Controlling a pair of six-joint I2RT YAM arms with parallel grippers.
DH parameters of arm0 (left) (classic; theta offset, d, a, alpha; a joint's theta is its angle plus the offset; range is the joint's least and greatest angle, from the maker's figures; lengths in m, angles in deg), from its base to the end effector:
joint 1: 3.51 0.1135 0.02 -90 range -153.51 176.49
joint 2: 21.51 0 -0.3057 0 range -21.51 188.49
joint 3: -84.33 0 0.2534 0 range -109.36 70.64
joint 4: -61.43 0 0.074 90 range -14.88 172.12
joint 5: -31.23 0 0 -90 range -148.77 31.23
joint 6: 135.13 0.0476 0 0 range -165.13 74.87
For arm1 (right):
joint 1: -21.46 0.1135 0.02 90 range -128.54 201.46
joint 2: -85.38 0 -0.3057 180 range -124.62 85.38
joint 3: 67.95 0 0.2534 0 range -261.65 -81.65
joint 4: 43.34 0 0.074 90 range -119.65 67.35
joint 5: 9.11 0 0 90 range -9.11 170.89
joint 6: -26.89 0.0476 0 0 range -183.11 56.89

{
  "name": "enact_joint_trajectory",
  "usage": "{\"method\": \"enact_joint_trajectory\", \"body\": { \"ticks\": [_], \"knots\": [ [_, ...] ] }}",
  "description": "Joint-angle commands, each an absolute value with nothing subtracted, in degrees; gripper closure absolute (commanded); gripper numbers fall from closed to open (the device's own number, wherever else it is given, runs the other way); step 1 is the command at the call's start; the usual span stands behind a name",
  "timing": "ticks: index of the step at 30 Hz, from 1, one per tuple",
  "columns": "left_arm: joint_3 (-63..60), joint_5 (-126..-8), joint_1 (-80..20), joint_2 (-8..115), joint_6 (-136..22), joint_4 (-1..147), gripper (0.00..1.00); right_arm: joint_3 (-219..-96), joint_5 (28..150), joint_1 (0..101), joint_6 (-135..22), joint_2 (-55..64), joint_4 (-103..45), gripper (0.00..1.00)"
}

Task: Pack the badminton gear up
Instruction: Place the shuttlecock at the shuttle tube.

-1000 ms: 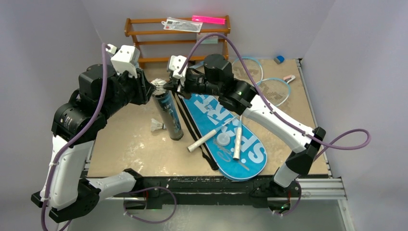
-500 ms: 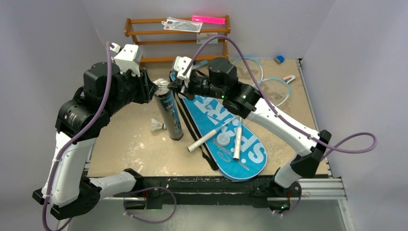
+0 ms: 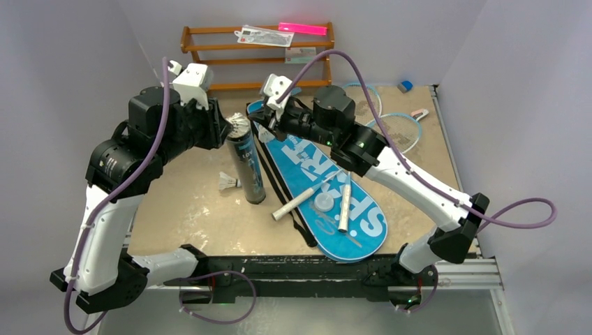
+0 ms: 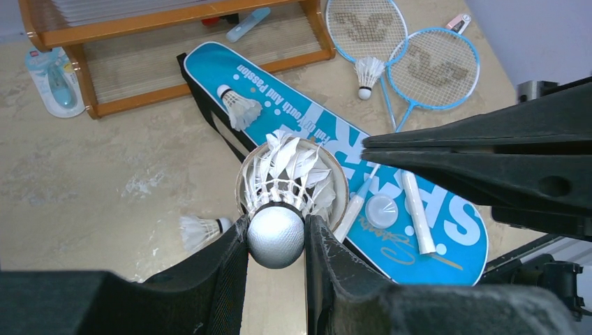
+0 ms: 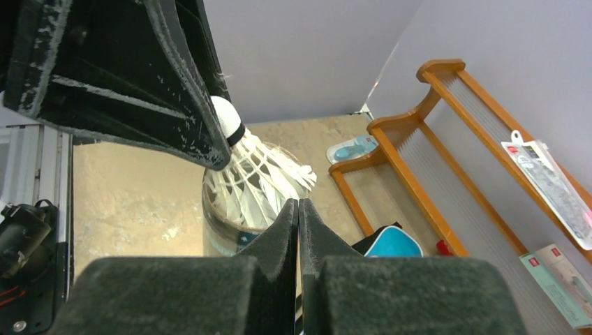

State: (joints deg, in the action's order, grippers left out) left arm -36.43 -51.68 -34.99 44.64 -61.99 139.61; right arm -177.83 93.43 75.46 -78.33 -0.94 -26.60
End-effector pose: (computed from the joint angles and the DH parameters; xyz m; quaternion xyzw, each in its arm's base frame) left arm 0.1346 -0.0755 0.5512 0.0727 0.8325 -0.1767 0.5200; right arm 0.1987 0.2911 0.5342 -0.4420 0.4967 0.3152 0.6772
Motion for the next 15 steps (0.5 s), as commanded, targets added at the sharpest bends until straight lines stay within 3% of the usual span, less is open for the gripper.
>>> {"method": "enact_joint_trajectory", "body": {
  "ticks": [1, 15],
  "knots": [
    [-38.48, -52.83, -35.14, 46.00, -61.00, 143.22, 1.00, -182.20, 93.19, 75.56, -77.15, -3.22, -26.72, 1.00],
    [-37.13, -55.45, -35.07, 43.07, -59.24, 139.39, 1.00, -191.05, 94.93, 75.60, -77.53, -10.29, -19.64, 1.00]
  ]
}}
